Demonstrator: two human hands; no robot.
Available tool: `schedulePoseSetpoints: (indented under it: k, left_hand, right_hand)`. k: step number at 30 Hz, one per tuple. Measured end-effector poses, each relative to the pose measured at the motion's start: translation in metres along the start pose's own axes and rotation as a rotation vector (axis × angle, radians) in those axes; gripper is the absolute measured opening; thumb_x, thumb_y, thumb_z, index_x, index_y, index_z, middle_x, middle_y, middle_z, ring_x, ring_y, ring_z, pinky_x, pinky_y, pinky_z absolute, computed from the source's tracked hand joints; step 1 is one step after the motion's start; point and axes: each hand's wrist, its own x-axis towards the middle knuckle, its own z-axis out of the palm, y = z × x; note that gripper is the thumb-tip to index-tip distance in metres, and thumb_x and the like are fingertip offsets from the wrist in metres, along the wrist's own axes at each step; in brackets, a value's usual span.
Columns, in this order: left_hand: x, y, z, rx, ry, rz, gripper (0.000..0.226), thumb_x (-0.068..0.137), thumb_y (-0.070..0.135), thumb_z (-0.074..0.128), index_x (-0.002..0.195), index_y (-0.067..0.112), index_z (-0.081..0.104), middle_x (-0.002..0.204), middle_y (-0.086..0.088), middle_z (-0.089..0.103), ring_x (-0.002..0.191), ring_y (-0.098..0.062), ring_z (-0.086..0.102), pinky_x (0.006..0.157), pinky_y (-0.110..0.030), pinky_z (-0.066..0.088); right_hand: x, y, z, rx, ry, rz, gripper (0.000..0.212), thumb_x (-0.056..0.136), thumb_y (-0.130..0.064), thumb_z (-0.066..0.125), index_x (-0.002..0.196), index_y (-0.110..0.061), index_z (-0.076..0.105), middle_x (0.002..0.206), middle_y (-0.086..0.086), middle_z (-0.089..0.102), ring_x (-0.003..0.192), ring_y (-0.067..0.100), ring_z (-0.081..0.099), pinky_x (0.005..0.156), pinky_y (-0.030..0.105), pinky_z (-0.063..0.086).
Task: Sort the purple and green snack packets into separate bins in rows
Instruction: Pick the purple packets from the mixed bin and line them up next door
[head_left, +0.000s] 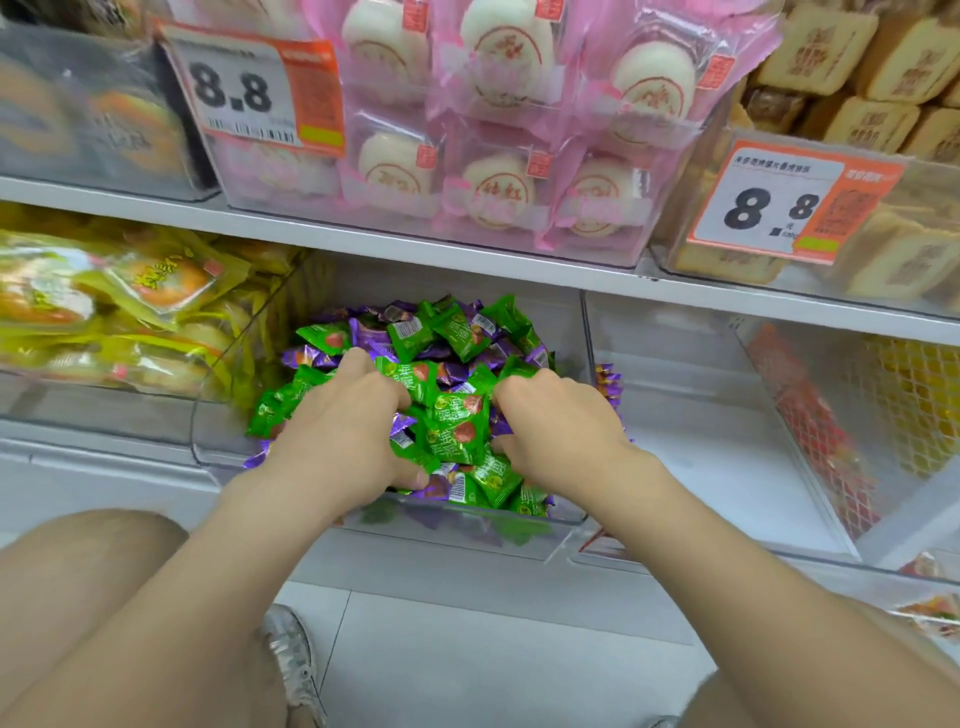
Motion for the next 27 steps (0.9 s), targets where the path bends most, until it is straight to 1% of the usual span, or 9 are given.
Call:
schedulePoseSetpoints:
  k: [3,6,8,11,17,21,23,25,27]
  left_hand:
    - [0.003,-0.004,0.001,-0.048,-0.003,0.016,0.084,0.065,0.054,0.096,0.137,0.022,0.066,0.114,-0.001,0.041,0.101,-0.029,0.06,0.087,-0.04,0.051]
    - [0.005,-0.008,0.003,-0.117,0.087,0.067,0.052,0.068,0.044,0.096,0.113,0.027,0.075,0.095,0.003,0.05,0.093,-0.022,0.06,0.079,-0.034,0.046]
    - [0.003,-0.007,0.004,-0.179,0.194,0.084,0.031,0.072,0.037,0.094,0.095,0.032,0.072,0.085,0.009,0.055,0.091,-0.02,0.062,0.078,-0.034,0.047]
    - [0.0,-0.002,0.004,-0.282,0.358,0.111,0.023,0.078,0.028,0.085,0.08,0.032,0.062,0.077,0.012,0.06,0.077,-0.014,0.063,0.07,-0.035,0.048]
    - [-0.009,0.026,0.0,-0.758,0.311,0.275,0.02,0.093,0.012,0.065,0.097,0.031,0.069,0.061,0.003,0.06,0.044,-0.016,0.041,0.044,-0.028,0.033]
    - [-0.01,0.048,0.008,-1.014,0.185,0.382,0.017,0.096,0.039,0.067,0.11,0.033,0.074,0.09,-0.006,0.079,0.078,-0.038,0.071,0.069,-0.056,0.059]
    - [-0.009,0.054,0.013,-1.003,0.188,0.412,0.021,0.094,0.047,0.067,0.109,0.034,0.075,0.093,-0.005,0.079,0.085,-0.043,0.069,0.073,-0.061,0.057]
    - [-0.008,0.057,0.014,-0.954,0.2,0.413,0.021,0.091,0.05,0.069,0.105,0.036,0.076,0.082,-0.007,0.074,0.067,-0.04,0.059,0.062,-0.052,0.056]
    - [-0.008,0.062,0.013,-0.876,0.229,0.407,0.016,0.09,0.05,0.076,0.095,0.035,0.076,0.063,-0.002,0.059,0.052,-0.026,0.04,0.05,-0.035,0.036]
  right_hand:
    - [0.005,0.001,0.004,0.021,0.016,-0.015,0.035,0.09,-0.043,0.075,0.092,-0.019,0.05,0.085,0.001,0.056,0.095,0.035,0.066,0.075,0.037,0.034]
    - [0.004,0.006,0.002,0.243,0.061,0.054,0.032,0.085,-0.036,0.08,0.113,-0.026,0.069,0.103,0.002,0.072,0.104,0.033,0.065,0.081,0.039,0.052]
    - [0.001,0.014,-0.001,0.399,0.16,0.064,0.024,0.086,-0.026,0.077,0.11,-0.027,0.074,0.103,-0.001,0.072,0.101,0.025,0.065,0.089,0.039,0.054]
    - [-0.008,0.027,-0.007,0.588,0.306,0.104,0.015,0.088,-0.018,0.074,0.098,-0.028,0.072,0.091,-0.011,0.068,0.081,0.011,0.062,0.084,0.031,0.05]
    - [-0.034,0.034,-0.027,1.473,0.323,0.06,0.029,0.095,0.002,0.071,0.118,-0.015,0.067,0.091,0.01,0.074,0.075,0.019,0.073,0.073,0.033,0.059]
    - [-0.049,0.034,-0.025,1.642,0.313,0.11,0.02,0.088,0.002,0.078,0.106,-0.002,0.069,0.09,0.013,0.078,0.076,0.027,0.077,0.073,0.036,0.064]
    - [-0.055,0.039,-0.025,1.636,0.286,0.142,0.023,0.086,0.002,0.079,0.106,0.002,0.067,0.091,0.016,0.078,0.075,0.03,0.078,0.071,0.034,0.064]
    - [-0.061,0.048,-0.026,1.58,0.224,0.131,0.025,0.087,0.001,0.079,0.11,0.0,0.069,0.095,0.016,0.079,0.079,0.033,0.079,0.075,0.039,0.065]
    - [-0.067,0.058,-0.028,1.525,0.135,0.129,0.026,0.087,0.0,0.079,0.113,-0.002,0.071,0.096,0.014,0.08,0.083,0.033,0.08,0.08,0.045,0.066]
